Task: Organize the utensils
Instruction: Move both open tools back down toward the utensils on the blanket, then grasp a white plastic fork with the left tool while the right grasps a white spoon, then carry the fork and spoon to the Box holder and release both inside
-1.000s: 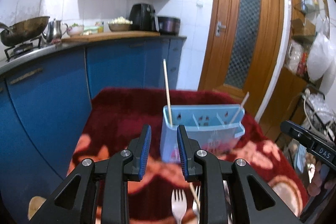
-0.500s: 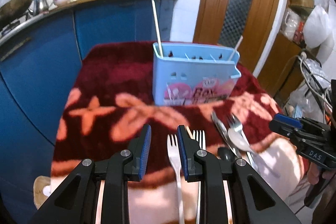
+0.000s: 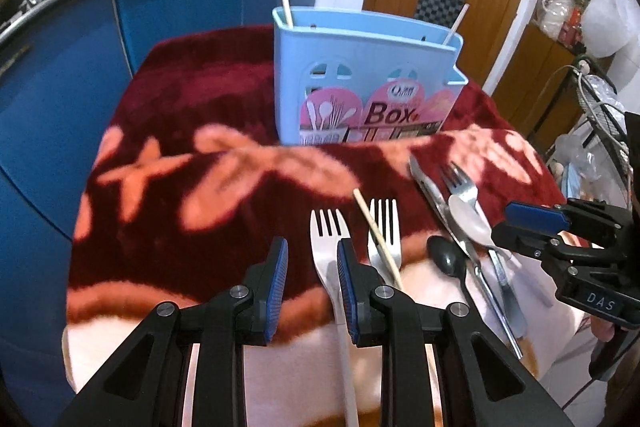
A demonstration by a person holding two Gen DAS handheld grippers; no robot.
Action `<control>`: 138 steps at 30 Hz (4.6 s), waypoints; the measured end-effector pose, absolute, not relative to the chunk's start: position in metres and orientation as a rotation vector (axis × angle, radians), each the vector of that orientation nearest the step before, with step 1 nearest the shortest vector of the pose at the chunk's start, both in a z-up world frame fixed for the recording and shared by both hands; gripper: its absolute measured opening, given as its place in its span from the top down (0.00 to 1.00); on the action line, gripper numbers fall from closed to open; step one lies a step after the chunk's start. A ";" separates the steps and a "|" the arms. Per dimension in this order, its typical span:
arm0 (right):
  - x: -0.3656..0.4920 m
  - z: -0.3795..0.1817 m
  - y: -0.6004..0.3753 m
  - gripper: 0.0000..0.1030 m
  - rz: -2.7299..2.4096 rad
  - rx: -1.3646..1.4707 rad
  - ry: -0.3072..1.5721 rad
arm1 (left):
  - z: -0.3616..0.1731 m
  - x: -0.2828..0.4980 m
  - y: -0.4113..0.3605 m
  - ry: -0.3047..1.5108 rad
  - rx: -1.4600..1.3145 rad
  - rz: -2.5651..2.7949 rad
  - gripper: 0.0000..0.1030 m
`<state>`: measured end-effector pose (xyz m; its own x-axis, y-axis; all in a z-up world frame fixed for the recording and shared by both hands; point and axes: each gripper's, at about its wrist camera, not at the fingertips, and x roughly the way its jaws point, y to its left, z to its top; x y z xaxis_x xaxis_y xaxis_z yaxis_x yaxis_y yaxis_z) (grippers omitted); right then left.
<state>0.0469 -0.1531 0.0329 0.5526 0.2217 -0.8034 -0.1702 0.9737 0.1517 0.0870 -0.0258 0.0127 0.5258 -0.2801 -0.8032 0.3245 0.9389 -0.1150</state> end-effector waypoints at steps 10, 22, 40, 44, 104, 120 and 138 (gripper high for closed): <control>0.063 0.017 -0.155 0.66 0.227 0.046 1.024 | -0.003 0.102 -0.022 1.038 -0.030 -0.397 0.75; 0.076 0.014 -0.155 0.69 0.246 0.024 1.089 | -0.010 0.106 -0.034 1.078 -0.058 -0.470 0.79; 0.050 0.044 -0.157 0.97 0.285 0.058 0.917 | 0.016 0.090 -0.028 0.907 -0.069 -0.462 0.80; 0.040 0.060 -0.161 0.97 0.272 0.091 0.809 | 0.032 0.082 -0.021 0.820 -0.103 -0.470 0.95; 0.186 0.098 -0.212 0.96 0.137 0.286 0.172 | 0.107 0.215 -0.044 0.199 -0.104 -0.201 0.96; 0.178 0.088 -0.205 0.96 0.140 0.247 0.239 | 0.078 0.198 -0.069 0.136 0.010 -0.141 0.96; 0.144 0.097 -0.207 0.78 0.150 0.270 0.269 | 0.084 0.169 -0.058 0.251 -0.036 -0.236 0.79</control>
<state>0.1438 -0.2068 0.0970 0.9533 0.1817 -0.2414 -0.1102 0.9530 0.2822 0.1690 -0.0576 0.0845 0.9413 -0.2356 -0.2419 0.2267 0.9718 -0.0643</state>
